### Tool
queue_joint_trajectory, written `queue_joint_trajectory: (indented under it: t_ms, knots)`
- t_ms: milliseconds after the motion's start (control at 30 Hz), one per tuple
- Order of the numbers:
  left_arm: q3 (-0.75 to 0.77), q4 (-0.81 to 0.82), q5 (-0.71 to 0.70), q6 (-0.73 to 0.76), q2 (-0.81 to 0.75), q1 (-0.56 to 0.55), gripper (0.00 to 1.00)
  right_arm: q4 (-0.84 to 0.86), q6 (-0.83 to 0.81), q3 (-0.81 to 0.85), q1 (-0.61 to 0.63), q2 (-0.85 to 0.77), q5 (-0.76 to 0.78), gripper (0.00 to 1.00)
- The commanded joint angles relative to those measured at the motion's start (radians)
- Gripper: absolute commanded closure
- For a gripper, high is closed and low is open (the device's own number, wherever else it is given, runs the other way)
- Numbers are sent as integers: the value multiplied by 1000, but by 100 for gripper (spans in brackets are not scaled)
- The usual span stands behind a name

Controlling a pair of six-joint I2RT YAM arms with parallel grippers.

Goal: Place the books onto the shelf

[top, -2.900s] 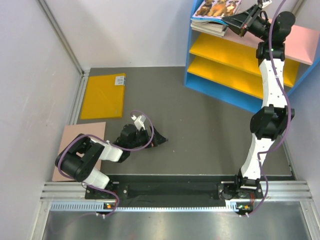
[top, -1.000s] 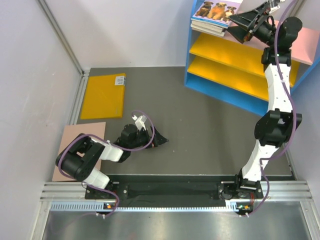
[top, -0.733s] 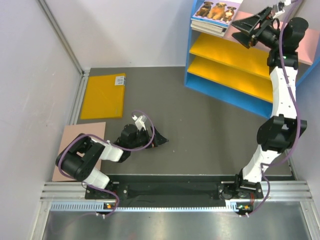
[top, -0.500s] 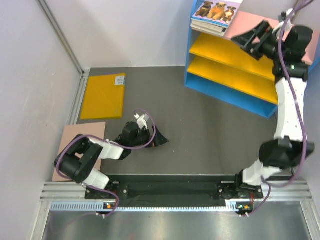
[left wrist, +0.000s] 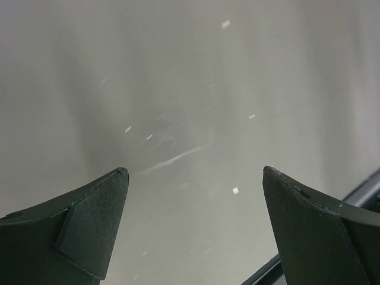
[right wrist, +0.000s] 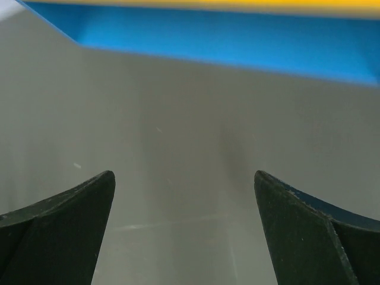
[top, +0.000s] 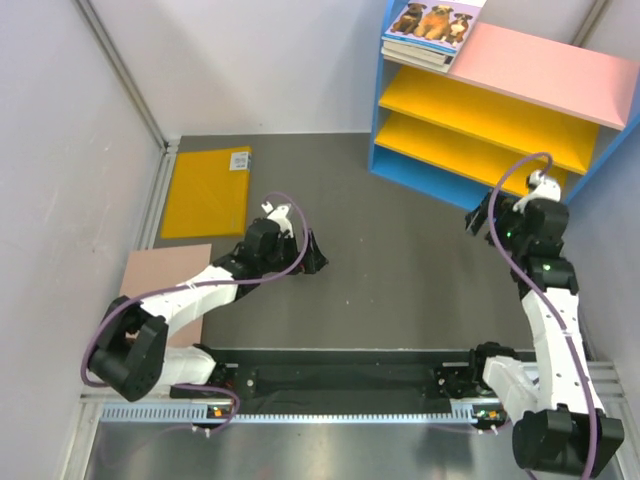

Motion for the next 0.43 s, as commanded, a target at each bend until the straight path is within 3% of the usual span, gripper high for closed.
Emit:
queue_joint_trajectory:
  t_ms: [0, 400]
  knots:
    - [27, -111, -96, 32, -38, -1, 1, 62, -3, -134, 7, -70, 159, 0]
    - [104, -223, -182, 59, -10, 24, 1, 283, -41, -362, 100, -160, 315, 0]
